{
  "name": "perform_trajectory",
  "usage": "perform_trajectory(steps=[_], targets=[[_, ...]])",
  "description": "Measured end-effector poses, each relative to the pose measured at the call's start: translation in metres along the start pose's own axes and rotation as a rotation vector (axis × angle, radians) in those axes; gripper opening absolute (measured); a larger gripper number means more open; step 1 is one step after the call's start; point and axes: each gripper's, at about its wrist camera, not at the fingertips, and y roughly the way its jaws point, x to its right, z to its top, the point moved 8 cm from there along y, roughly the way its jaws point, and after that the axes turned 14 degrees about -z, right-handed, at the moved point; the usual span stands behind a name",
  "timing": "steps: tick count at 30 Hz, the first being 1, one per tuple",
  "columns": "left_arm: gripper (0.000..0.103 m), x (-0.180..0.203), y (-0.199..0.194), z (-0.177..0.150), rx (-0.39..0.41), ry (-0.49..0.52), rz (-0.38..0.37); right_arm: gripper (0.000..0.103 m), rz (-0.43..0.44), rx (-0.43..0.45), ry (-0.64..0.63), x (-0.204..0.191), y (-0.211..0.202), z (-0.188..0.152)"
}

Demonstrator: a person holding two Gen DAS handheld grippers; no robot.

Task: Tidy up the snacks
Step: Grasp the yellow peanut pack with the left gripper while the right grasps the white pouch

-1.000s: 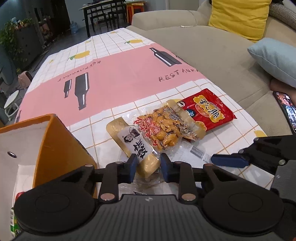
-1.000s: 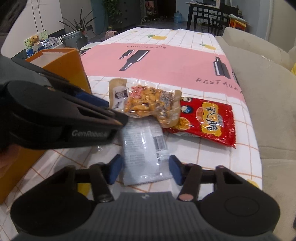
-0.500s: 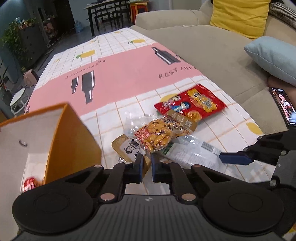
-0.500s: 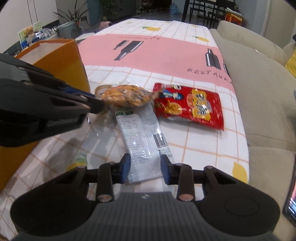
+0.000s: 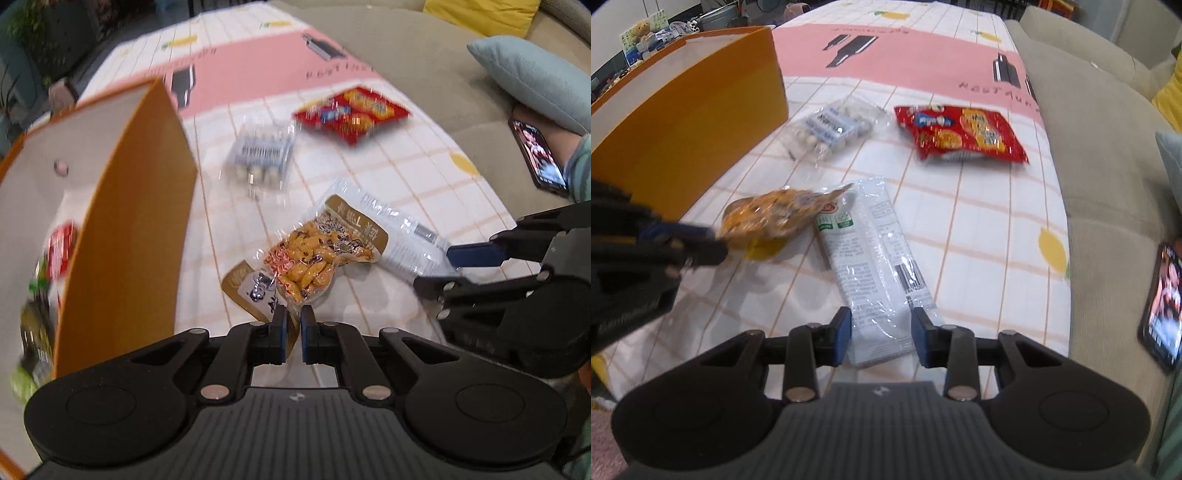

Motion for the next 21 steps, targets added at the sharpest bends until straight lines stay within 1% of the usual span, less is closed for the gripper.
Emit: perform_trajectory(steps=[3, 6, 7, 10, 11, 13, 15, 16, 18, 19, 20, 21], targets=[[0.007, 0.003, -0.005, -0.014, -0.024, -0.020, -0.017, 0.033, 0.006, -0.023, 0.009, -0.001, -0.009, -0.014], [0.007, 0.009, -0.008, -0.027, -0.051, -0.034, -0.060, 0.036, 0.018, -0.045, 0.012, -0.001, -0.017, -0.025], [0.008, 0.011, -0.008, -0.030, -0.057, -0.032, -0.074, 0.038, 0.025, -0.053, 0.020, -0.001, -0.019, -0.029], [0.010, 0.018, -0.005, -0.036, -0.069, 0.001, -0.103, 0.038, 0.045, -0.059, 0.046, 0.000, -0.024, -0.032], [0.010, 0.019, -0.005, -0.037, -0.078, 0.005, -0.121, 0.038, 0.047, -0.061, 0.050, 0.000, -0.025, -0.032], [0.012, 0.023, -0.004, -0.038, -0.077, -0.008, -0.198, 0.039, 0.061, -0.069, 0.057, -0.001, -0.026, -0.035], [0.013, 0.026, -0.003, -0.039, -0.072, -0.023, -0.259, 0.042, 0.091, -0.078, 0.063, -0.004, -0.028, -0.036], [0.013, 0.026, -0.004, -0.039, -0.067, -0.023, -0.275, 0.044, 0.113, -0.085, 0.066, -0.005, -0.028, -0.037], [0.019, 0.026, -0.007, -0.038, -0.051, -0.004, -0.282, 0.045, 0.136, -0.084, 0.077, -0.007, -0.030, -0.037], [0.028, 0.026, -0.010, -0.036, -0.036, 0.009, -0.279, 0.048, 0.139, -0.077, 0.078, -0.007, -0.032, -0.036], [0.040, 0.026, -0.014, -0.034, -0.014, 0.021, -0.271, 0.049, 0.142, -0.070, 0.081, -0.007, -0.034, -0.035], [0.047, 0.026, -0.017, -0.032, 0.009, 0.034, -0.261, 0.053, 0.144, -0.062, 0.086, -0.006, -0.035, -0.034]])
